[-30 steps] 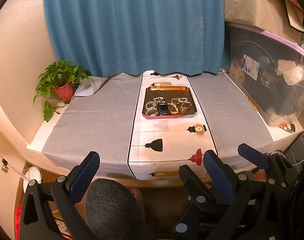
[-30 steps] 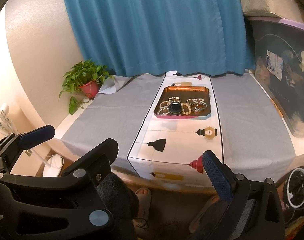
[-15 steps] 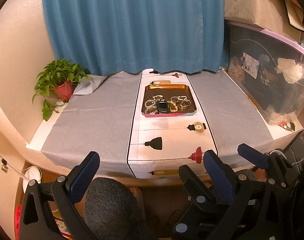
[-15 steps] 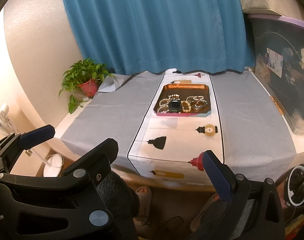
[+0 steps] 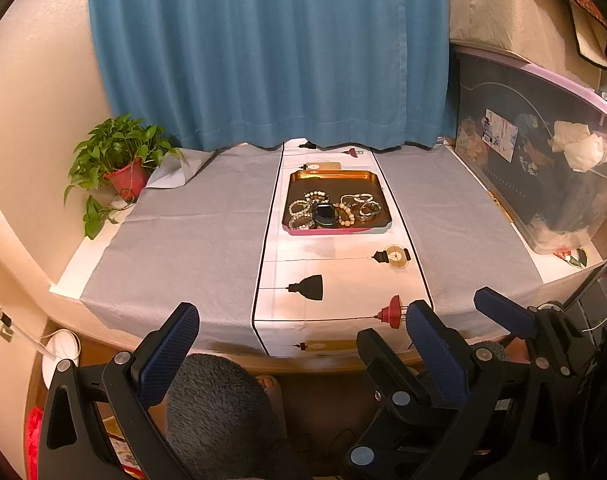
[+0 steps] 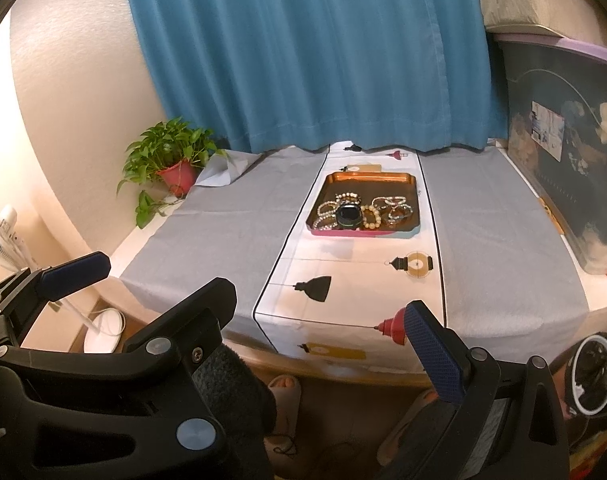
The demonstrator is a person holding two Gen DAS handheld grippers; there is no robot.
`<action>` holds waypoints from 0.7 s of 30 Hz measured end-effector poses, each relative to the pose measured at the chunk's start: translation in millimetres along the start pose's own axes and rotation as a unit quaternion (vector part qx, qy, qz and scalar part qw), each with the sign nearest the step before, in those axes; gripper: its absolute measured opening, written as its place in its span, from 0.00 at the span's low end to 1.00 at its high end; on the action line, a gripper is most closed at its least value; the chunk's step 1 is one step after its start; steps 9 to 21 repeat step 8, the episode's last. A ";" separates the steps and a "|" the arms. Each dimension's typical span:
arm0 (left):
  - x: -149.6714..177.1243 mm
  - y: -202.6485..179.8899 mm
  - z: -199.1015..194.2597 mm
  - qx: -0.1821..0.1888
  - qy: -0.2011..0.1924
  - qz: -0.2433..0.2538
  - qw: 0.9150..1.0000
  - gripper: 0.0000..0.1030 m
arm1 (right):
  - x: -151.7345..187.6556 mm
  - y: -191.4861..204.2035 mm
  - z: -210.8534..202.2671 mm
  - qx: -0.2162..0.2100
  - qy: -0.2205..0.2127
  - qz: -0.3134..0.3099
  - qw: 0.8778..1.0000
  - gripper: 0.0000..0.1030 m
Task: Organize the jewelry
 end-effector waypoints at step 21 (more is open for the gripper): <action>-4.3 2.0 8.6 -0.005 0.005 0.002 1.000 1.00 | -0.8 1.3 2.8 -0.002 0.003 0.001 1.000 0.95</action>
Point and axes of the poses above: each gripper's, at about its wrist camera, not at the fingertips, and z roughly the way its jaws point, y to its left, x to its underside, the point moved 1 cm from there along z, roughly the way its jaws point, and after that the axes turned 10 degrees about -z, right-handed, at the moved point
